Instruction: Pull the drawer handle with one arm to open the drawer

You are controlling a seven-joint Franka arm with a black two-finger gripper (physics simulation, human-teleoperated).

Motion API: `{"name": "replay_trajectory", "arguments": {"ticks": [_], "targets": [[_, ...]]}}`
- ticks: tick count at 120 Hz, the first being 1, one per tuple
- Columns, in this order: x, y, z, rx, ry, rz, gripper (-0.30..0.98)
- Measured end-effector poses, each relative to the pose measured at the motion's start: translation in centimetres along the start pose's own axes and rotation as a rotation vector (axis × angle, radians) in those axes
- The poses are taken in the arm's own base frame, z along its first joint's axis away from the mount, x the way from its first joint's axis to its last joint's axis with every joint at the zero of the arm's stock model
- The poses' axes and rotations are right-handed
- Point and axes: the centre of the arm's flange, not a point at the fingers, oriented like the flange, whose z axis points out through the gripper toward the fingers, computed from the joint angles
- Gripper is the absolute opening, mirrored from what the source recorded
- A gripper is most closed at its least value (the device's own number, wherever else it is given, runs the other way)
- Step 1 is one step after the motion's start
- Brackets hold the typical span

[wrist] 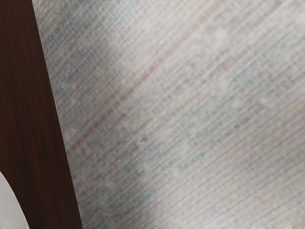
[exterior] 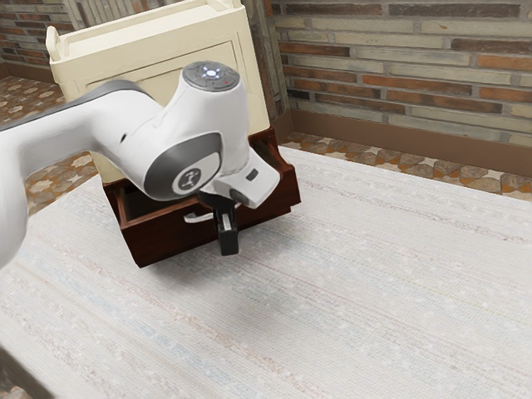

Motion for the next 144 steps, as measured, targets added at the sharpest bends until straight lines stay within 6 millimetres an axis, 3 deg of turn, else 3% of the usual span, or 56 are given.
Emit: {"name": "replay_trajectory", "arguments": {"ticks": [74, 98, 106, 124, 136, 144], "targets": [[-1.9, 3.9, -2.4, -0.022, 0.032, 0.050, 0.64], [-3.2, 3.6, -4.9, -0.001, 0.058, 0.037, 0.67], [-4.0, 3.1, -6.5, 0.010, 0.078, 0.024, 0.67], [-5.8, 0.1, -12.1, 0.043, 0.142, -0.052, 0.68], [-10.0, -3.8, -12.8, -0.018, 0.176, -0.183, 0.68], [-10.1, -3.8, -12.9, -0.049, 0.188, -0.188, 0.68]]}}
